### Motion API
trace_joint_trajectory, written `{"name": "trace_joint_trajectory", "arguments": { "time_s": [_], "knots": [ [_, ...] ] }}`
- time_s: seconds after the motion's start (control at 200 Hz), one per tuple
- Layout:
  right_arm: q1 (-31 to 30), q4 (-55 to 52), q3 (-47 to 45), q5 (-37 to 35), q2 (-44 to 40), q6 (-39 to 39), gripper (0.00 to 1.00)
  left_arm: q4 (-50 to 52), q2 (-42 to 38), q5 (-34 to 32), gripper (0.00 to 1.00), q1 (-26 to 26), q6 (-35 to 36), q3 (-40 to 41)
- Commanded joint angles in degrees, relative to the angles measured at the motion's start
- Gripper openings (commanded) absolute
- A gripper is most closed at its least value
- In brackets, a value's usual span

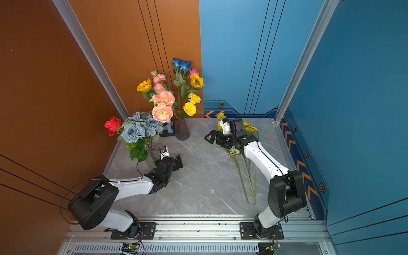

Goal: Pick out yellow flowers from the vase
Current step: Adjust the vase at the center of the board.

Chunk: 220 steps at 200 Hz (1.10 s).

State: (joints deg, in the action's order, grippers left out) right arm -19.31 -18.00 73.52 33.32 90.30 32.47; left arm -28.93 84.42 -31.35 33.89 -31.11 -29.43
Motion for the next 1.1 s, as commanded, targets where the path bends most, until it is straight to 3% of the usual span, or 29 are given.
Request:
{"name": "trace_joint_trajectory", "arguments": {
  "time_s": [0.0, 0.305, 0.576, 0.761, 1.006, 1.096],
  "knots": [
    [-0.6, 1.6, -0.6, 0.9, -1.3, 1.1, 1.0, 0.1, -1.8, 3.0, 0.98, -2.3, 0.9, 1.8],
    [-1.8, 3.4, -0.1, 1.9, 1.5, 2.1, 1.0, 0.1, -2.5, 4.3, 0.98, -6.3, 0.7, 3.1],
    [-2.4, 5.5, 4.0, 3.6, 8.8, 5.1, 1.0, 0.1, -3.2, 4.3, 0.98, -9.1, -0.2, 4.6],
    [-2.2, 5.4, 11.8, 5.5, 17.2, 7.1, 1.0, 0.1, -4.7, 7.0, 0.98, -9.4, 0.0, 4.9],
    [-1.3, 5.5, 27.1, 9.0, 32.5, 11.4, 1.0, 0.2, -8.3, 11.6, 0.98, -6.1, 1.6, 4.1],
    [-1.2, 10.1, 32.1, 11.4, 37.4, 15.9, 1.0, 0.2, -9.0, 12.0, 0.98, -4.3, 1.5, 3.5]
  ]
}}
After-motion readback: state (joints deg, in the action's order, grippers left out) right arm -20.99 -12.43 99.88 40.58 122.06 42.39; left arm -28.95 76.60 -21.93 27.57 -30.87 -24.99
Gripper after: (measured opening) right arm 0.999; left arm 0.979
